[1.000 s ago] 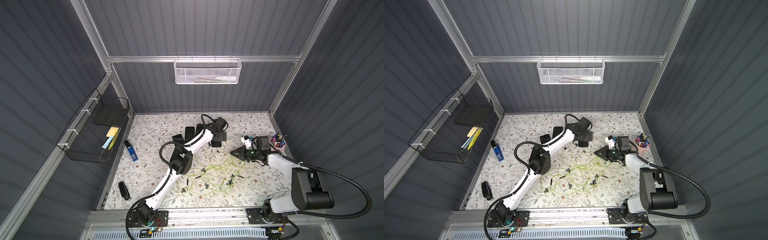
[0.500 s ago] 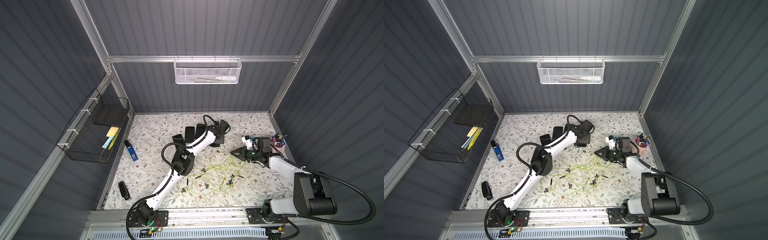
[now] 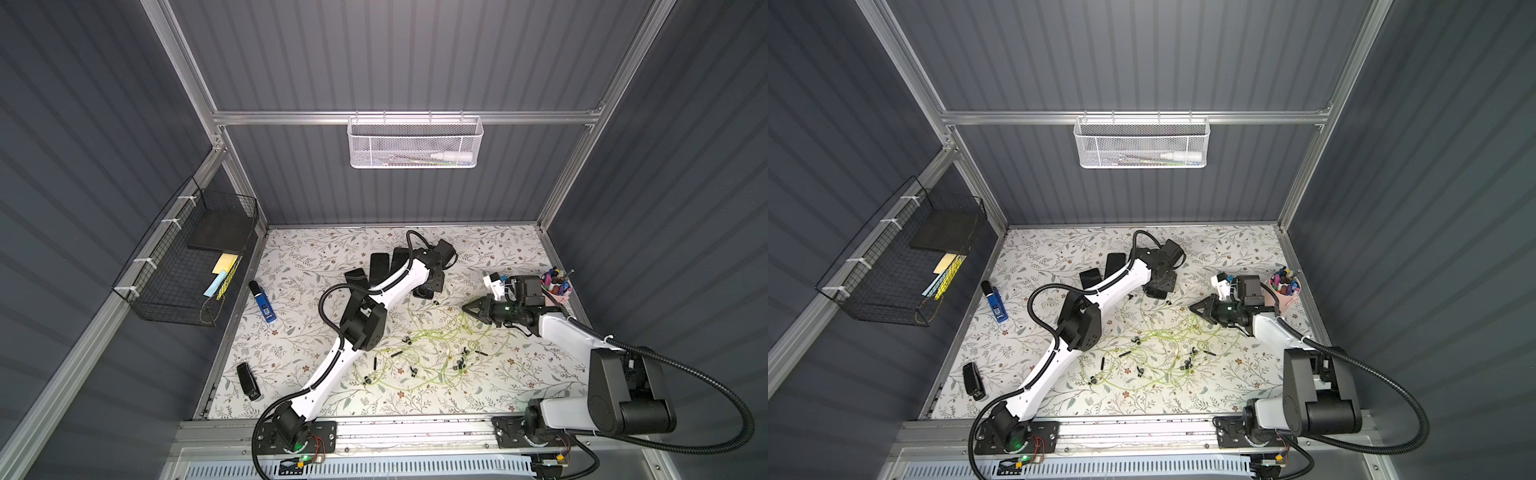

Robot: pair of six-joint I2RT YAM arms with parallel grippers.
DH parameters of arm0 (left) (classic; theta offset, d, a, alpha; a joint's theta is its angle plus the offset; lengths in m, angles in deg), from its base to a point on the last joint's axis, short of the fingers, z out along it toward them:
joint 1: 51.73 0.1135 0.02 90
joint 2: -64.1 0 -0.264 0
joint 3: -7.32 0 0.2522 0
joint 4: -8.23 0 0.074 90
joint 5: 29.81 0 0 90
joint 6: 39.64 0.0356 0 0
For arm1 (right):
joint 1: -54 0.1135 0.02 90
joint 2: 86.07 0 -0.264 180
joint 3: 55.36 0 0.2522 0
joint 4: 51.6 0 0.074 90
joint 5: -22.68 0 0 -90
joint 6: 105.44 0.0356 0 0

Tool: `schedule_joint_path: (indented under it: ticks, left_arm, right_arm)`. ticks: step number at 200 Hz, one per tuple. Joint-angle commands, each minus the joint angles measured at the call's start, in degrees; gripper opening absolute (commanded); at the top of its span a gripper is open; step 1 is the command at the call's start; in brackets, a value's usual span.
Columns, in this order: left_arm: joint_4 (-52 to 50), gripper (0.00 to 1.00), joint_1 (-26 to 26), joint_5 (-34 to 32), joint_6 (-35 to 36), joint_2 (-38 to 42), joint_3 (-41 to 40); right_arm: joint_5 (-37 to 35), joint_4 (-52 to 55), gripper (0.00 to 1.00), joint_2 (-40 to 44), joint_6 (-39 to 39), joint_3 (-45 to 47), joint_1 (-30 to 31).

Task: Plug wired earphones into phones
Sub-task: Pick up the phone at the center of the board.

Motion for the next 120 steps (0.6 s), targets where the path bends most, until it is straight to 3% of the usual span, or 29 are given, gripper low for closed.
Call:
schedule_joint_path:
  ticks: [1,60,120]
  left_arm:
    - [-16.19,0.68,-0.14,0.5,5.63,-4.6,-2.05]
    - [-18.31,0.87,-0.14,0.97,9.66,-5.7,-1.95]
    - [-15.5,0.83,-0.13,2.78,12.08,-6.2,-2.22]
  right_arm:
    - [-0.56,1.93,0.0,-0.44,-1.39,-0.61,0.03]
    - [-1.32,3.55,0.0,-1.08,-2.08,-1.45,0.03]
    - [-2.02,4.54,0.0,-1.19,-2.3,-1.72,0.07]
